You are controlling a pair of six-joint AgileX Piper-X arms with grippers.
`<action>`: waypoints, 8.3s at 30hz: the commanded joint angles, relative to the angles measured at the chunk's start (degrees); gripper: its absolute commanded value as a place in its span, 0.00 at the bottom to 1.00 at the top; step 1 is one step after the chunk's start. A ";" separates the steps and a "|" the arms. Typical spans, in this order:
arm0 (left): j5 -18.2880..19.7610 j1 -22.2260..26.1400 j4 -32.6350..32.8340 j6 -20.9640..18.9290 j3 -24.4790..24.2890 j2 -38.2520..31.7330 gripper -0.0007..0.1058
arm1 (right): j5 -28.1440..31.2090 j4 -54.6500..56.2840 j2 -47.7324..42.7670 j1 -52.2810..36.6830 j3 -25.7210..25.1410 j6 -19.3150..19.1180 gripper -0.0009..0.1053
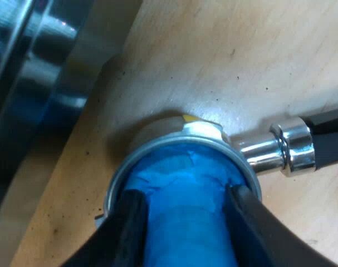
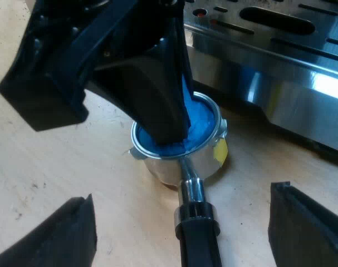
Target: Grind coffee beans and then tamp
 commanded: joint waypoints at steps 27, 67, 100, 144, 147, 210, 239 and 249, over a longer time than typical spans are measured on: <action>-0.36 -0.06 1.19 0.25 0.47 -0.15 0.01 | 0.38 -0.11 -0.31 0.11 -0.07 -0.30 0.63; -0.36 25.62 3.60 0.25 21.17 -24.16 0.01 | -7.97 -2.38 0.10 0.11 -5.29 -5.57 0.63; -5.78 27.28 0.42 0.09 22.72 -14.86 0.62 | -11.66 -5.95 7.62 0.11 -5.43 -6.76 0.63; -14.43 27.28 13.35 -2.47 23.05 -38.28 0.75 | -11.66 5.42 7.73 0.11 -14.17 -5.12 0.63; -14.43 27.28 15.50 -2.47 22.86 -44.79 0.75 | -11.66 11.60 7.73 0.11 -18.02 -5.12 0.63; -5.51 42.51 28.75 -7.28 -5.32 -84.75 0.75 | -30.74 77.50 -21.97 -66.65 -56.72 -14.64 0.63; -11.25 42.51 43.48 -6.78 -3.65 -106.33 0.75 | -29.62 82.64 -50.70 -66.59 -42.35 -14.79 0.63; -16.75 42.51 37.61 -7.18 2.98 -106.05 0.75 | -29.78 71.45 -50.82 -66.59 -34.62 -14.56 0.63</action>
